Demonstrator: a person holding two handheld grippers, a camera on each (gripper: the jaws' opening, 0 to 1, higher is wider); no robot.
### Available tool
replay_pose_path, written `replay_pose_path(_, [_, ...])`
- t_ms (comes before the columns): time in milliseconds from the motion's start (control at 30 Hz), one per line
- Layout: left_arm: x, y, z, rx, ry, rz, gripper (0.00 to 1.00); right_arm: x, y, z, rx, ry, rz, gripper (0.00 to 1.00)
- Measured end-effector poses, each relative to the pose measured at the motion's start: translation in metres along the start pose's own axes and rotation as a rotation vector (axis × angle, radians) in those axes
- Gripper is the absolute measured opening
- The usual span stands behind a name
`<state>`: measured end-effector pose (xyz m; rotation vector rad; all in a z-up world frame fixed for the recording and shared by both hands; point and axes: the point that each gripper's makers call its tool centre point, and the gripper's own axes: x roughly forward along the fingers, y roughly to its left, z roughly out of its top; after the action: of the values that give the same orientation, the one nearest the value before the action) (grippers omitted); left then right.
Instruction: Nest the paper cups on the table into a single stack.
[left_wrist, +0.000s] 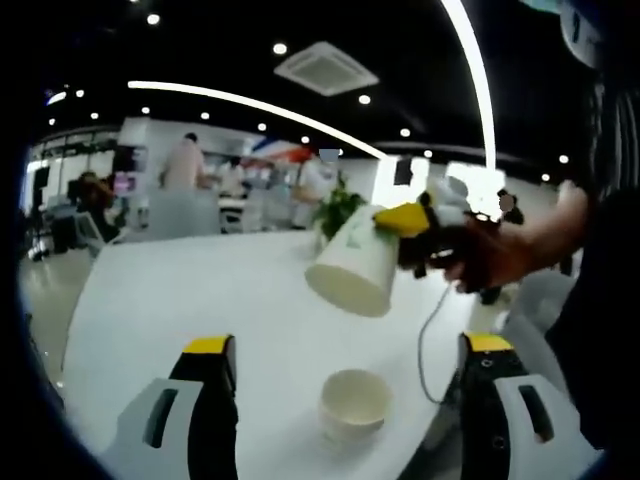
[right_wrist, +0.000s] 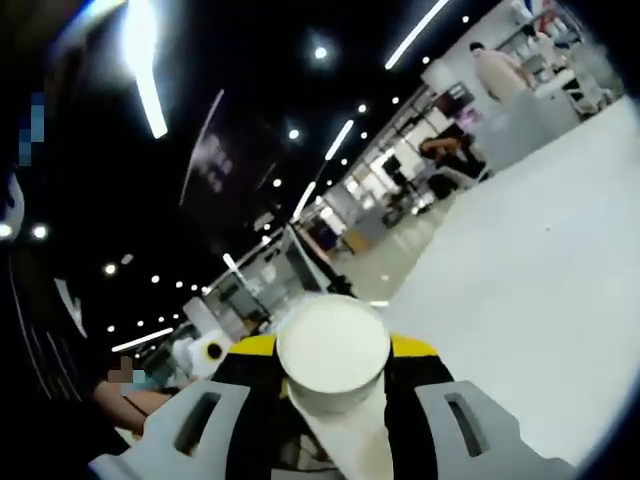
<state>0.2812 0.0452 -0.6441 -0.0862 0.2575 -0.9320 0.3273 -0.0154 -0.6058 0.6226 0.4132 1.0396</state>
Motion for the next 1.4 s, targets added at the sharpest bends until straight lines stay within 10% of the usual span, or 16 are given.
replay_pose_path(733, [0.015,-0.032,0.003,-0.051,0.001,-0.156,0.68,0.013,0.002,-0.013,0.034,0.024,0.028,0.37])
replay_pose_path(1400, [0.006,-0.024,0.030,-0.199,-0.149,-0.197,0.39,0.012,0.003,-0.020,0.126,0.016,0.074,0.37])
